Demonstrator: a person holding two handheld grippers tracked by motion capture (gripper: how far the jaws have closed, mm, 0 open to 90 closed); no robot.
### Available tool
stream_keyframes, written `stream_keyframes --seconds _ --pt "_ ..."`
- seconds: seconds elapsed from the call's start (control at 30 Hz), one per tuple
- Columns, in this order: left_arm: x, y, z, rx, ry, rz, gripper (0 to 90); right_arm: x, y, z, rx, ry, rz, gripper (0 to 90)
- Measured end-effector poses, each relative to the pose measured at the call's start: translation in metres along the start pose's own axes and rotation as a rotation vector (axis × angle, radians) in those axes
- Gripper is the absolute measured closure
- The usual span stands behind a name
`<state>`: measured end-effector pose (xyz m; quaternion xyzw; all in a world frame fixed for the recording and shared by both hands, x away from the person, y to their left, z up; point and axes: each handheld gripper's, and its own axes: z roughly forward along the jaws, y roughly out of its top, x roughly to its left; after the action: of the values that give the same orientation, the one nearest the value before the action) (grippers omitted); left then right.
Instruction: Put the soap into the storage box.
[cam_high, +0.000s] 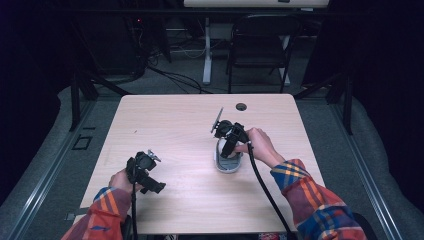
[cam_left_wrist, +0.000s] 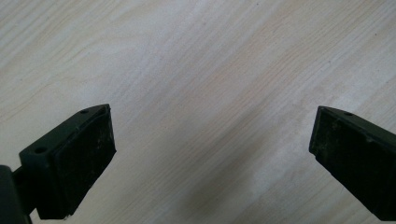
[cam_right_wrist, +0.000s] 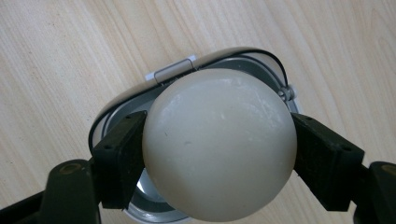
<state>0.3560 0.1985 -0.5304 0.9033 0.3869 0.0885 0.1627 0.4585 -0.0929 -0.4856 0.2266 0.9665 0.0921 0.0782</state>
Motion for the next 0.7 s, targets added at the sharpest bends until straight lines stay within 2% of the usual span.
stream_keyframes --seconds 0.7 --pt "0.0 0.0 0.0 0.001 -0.001 0.001 0.3 0.001 -0.003 0.02 0.058 0.011 -0.002 23.3"
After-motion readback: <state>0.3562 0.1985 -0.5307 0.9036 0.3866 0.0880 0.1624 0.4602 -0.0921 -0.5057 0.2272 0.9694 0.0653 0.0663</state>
